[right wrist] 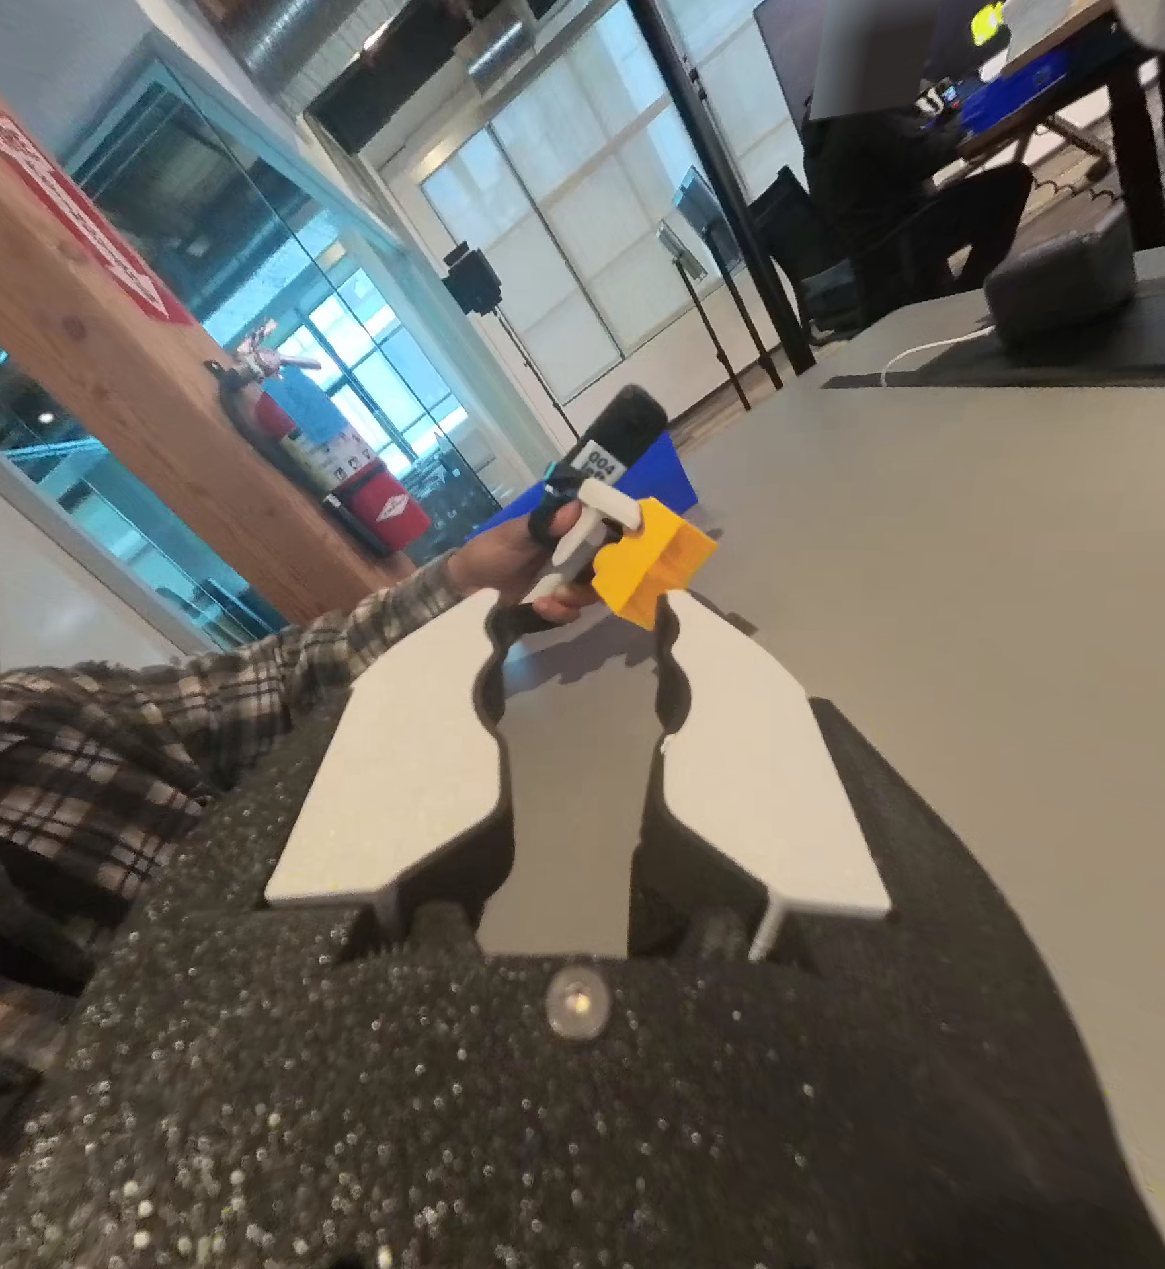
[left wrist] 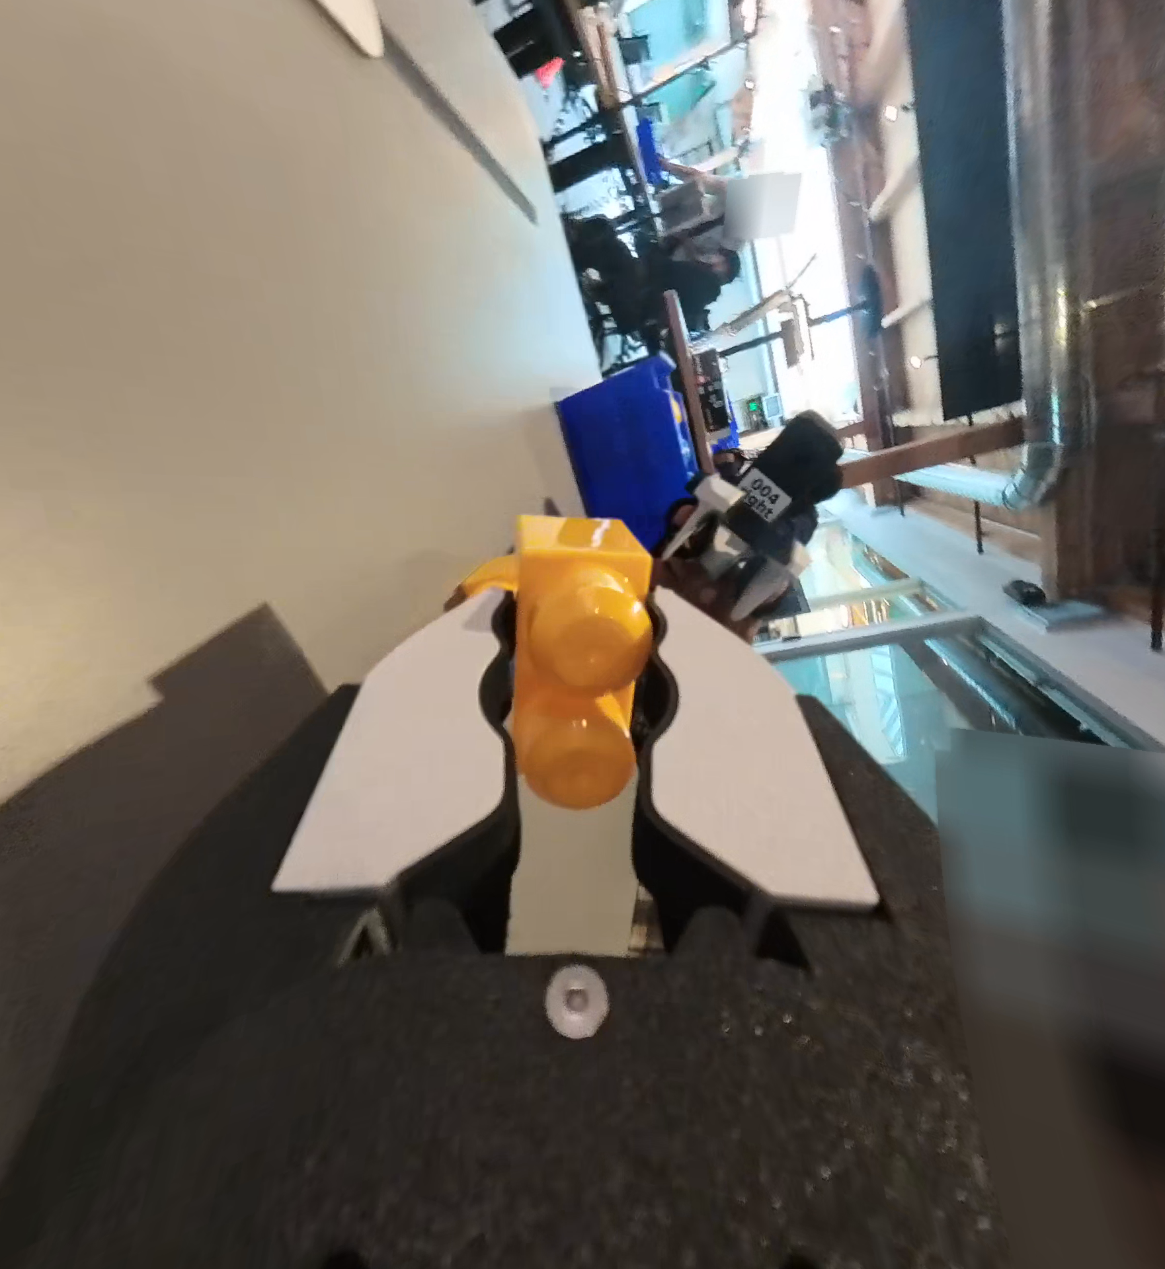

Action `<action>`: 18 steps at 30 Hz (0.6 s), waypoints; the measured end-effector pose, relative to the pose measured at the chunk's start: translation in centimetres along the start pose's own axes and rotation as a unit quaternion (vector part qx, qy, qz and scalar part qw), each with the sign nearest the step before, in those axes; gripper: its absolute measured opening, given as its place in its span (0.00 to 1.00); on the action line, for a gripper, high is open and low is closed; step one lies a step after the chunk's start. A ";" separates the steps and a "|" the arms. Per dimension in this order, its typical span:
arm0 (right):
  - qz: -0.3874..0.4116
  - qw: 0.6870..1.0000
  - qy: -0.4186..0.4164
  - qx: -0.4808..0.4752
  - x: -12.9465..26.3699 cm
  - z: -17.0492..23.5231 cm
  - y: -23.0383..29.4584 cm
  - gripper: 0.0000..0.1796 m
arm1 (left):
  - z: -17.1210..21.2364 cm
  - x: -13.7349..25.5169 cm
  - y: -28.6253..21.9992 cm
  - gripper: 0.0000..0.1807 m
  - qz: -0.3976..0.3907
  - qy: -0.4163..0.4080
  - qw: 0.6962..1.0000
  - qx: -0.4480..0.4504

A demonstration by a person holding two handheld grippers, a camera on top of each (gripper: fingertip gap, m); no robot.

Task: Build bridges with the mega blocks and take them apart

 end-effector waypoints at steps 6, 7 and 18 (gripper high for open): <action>0.004 1.000 -0.001 0.018 0.7 -0.1 0.4 0.21 | 1.3 -1.6 0.7 0.19 -0.024 0.013 0.999 0.043; 0.003 1.000 0.003 0.018 0.7 0.0 0.4 0.21 | 1.5 -1.8 0.8 0.19 -0.028 0.015 0.998 0.047; -0.007 1.000 0.014 0.011 0.7 0.2 0.9 0.20 | 4.0 -3.4 2.4 0.20 -0.067 0.023 0.994 0.085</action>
Point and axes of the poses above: each gripper's, where its closed fingertips meet, x back along the fingers, z out of its underside, y = z × x across the jaws, the point moved 4 cm from there along x, back along the fingers, and after that the axes turned 6 degrees about -x, right-handed, at the moved point
